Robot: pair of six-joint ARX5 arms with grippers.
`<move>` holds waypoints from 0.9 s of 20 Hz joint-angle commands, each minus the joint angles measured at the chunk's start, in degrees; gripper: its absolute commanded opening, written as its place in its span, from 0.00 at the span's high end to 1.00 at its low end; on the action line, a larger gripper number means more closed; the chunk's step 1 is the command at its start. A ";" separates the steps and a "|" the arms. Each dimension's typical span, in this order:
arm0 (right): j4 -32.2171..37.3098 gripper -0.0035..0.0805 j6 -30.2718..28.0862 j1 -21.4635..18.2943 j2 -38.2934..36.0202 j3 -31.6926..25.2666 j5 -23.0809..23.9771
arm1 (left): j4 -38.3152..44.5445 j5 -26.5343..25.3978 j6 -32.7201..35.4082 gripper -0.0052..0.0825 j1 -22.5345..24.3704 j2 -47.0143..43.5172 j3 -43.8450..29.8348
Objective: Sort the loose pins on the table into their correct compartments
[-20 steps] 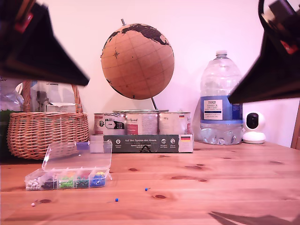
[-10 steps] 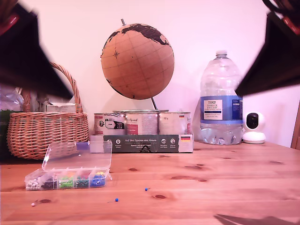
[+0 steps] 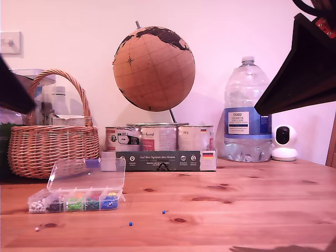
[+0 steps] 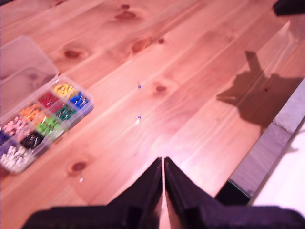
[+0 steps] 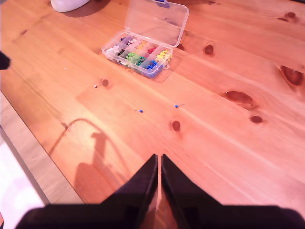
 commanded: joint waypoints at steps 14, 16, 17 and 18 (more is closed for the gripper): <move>-5.68 0.97 -0.44 0.66 15.47 10.32 -2.29 | -1.73 -1.11 -1.01 0.96 0.00 -2.40 0.13; -6.88 0.97 -0.92 0.66 16.28 11.80 -2.29 | -2.03 -0.96 -0.98 0.96 0.00 -2.36 0.13; -7.41 0.97 -1.70 0.66 16.70 12.52 -2.47 | -2.32 -0.96 -0.72 0.96 0.00 -2.08 0.15; -7.67 0.97 -2.03 0.66 17.11 13.03 -2.99 | -2.60 -0.74 -0.31 0.96 0.00 -1.55 0.15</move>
